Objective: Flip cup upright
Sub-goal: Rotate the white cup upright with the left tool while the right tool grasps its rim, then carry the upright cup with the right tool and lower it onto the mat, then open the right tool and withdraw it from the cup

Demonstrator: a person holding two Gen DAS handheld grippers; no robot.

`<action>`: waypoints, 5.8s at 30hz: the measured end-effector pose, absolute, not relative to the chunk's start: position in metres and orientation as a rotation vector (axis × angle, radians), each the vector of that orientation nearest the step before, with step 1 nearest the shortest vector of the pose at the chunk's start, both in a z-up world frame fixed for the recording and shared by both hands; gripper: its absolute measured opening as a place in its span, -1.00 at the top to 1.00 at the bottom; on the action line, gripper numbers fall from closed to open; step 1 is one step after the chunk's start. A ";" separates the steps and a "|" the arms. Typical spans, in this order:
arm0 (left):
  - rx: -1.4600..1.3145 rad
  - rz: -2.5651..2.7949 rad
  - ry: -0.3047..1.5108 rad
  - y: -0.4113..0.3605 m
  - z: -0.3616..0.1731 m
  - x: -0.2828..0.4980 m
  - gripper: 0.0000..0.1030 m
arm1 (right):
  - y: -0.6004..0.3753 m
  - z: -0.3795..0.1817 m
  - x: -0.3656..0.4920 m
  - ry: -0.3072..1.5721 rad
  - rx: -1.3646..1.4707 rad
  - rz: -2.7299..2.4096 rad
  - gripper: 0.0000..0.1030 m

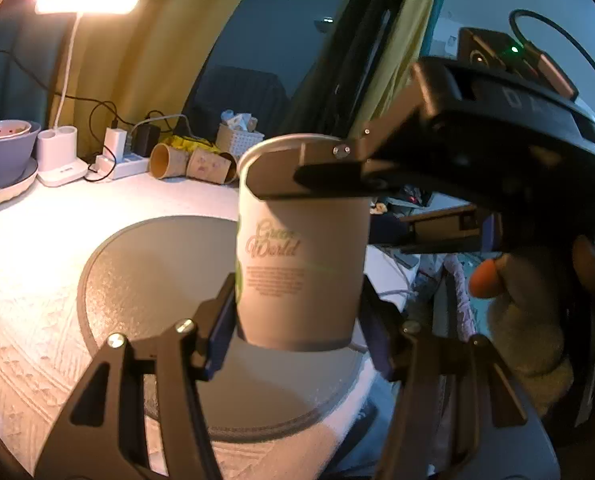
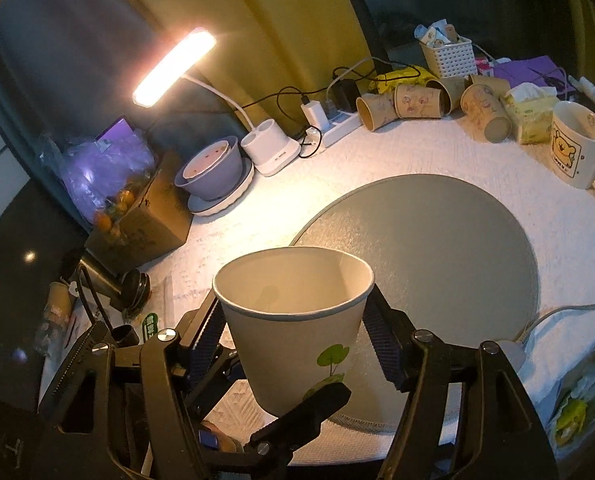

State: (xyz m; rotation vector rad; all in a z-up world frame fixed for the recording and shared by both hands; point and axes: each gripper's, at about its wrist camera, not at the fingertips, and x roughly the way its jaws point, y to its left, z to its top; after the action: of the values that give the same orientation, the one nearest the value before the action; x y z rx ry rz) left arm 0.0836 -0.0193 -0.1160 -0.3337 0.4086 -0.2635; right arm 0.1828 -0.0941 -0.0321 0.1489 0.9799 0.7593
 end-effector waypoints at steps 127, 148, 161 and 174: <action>-0.265 0.038 0.554 0.017 -0.104 0.075 -0.64 | -0.127 -0.072 0.158 0.701 -0.200 0.507 -0.35; -0.197 0.012 0.418 -0.001 -0.047 0.025 -0.65 | -0.151 -0.008 0.098 0.586 -0.162 0.468 -0.35; -0.151 0.036 0.308 -0.008 -0.013 -0.003 -0.65 | -0.158 0.028 0.069 0.523 -0.149 0.461 -0.35; -0.136 0.039 0.284 -0.010 -0.006 -0.006 -0.65 | -0.166 0.037 0.065 0.500 -0.141 0.456 -0.35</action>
State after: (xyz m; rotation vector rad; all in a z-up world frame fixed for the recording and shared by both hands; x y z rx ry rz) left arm -0.0057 -0.0101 -0.0062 -0.1361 0.2845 0.0390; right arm 0.0651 -0.1661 0.0367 -0.1410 0.4997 0.4562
